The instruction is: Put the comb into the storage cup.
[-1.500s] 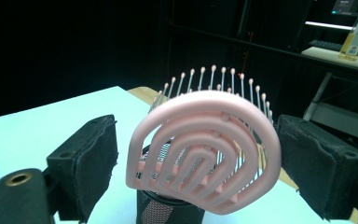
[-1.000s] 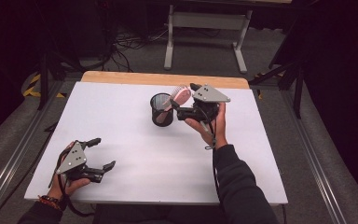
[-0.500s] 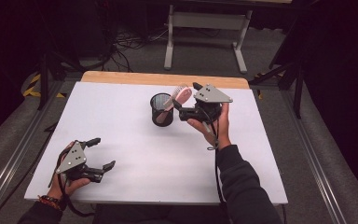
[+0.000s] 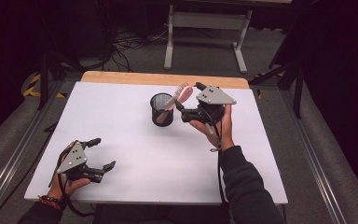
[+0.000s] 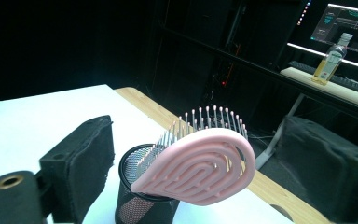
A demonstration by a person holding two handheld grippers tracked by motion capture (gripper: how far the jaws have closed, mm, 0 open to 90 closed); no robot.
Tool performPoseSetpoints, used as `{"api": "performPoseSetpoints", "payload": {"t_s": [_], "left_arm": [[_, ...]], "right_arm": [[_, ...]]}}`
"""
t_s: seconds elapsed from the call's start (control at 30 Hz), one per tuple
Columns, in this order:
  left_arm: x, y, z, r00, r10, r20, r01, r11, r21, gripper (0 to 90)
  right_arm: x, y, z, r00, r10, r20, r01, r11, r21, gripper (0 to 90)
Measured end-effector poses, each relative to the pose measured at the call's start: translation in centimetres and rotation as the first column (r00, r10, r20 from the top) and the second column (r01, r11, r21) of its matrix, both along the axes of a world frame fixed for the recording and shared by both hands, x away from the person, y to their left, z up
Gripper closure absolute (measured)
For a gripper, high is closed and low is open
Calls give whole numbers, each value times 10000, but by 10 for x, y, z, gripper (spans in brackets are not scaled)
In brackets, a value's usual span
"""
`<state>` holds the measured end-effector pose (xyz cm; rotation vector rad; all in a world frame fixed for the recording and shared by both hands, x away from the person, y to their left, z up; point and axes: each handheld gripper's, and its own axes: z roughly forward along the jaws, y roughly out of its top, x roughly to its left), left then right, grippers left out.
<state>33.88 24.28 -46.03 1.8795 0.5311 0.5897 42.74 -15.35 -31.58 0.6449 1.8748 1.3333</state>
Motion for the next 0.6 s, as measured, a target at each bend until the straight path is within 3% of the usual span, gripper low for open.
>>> {"api": "performPoseSetpoints", "payload": {"t_s": [0.6], "left_arm": [[-1, -1, 1, 10000, 30, 49, -30, 10000, -19, 69]], "right_arm": [[-5, -3, -2, 10000, -80, -48, 79, 9999, -107, 26]]}}
